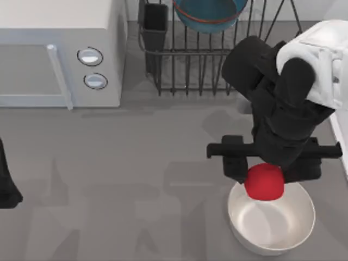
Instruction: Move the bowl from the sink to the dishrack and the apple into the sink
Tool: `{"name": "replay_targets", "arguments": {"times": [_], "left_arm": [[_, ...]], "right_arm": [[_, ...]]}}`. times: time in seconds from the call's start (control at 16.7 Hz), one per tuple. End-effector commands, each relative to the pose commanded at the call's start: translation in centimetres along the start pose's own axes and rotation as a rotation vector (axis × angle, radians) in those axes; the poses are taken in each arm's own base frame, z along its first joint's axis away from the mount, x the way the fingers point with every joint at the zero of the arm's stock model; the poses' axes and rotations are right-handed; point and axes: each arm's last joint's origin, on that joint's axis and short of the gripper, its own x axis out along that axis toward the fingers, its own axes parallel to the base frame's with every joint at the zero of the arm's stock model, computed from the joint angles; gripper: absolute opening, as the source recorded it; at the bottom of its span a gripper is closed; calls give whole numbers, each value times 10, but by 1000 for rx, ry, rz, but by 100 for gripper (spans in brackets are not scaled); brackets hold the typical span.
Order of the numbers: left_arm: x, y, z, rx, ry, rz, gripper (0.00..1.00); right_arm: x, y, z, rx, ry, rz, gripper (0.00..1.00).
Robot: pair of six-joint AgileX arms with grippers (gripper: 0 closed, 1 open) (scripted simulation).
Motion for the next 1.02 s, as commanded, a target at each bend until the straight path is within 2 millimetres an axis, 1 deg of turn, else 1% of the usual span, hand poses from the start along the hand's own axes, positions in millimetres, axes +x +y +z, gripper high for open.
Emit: {"name": "replay_targets", "arguments": {"times": [0.12,0.3,0.42,0.54,0.66,0.78,0.9,1.02], "left_arm": [[0,0,0,0,0,0,100],[0,0,0,0,0,0,100],[0,0,0,0,0,0,100],[0,0,0,0,0,0,100],[0,0,0,0,0,0,100],[0,0,0,0,0,0,100],[0,0,0,0,0,0,100],[0,0,0,0,0,0,100]], "right_arm": [[-3,-9,14,38,-36,77,0],[-6,-30,42,93,-153,230,0],[-9,-49,64,112,-273,331,0],[-13,-73,83,114,-424,414,0],[-18,-104,100,105,-608,470,0],[-24,-142,111,90,-814,486,0],[-30,-185,115,73,-1022,455,0],[-34,-227,111,60,-1205,383,0]]}}
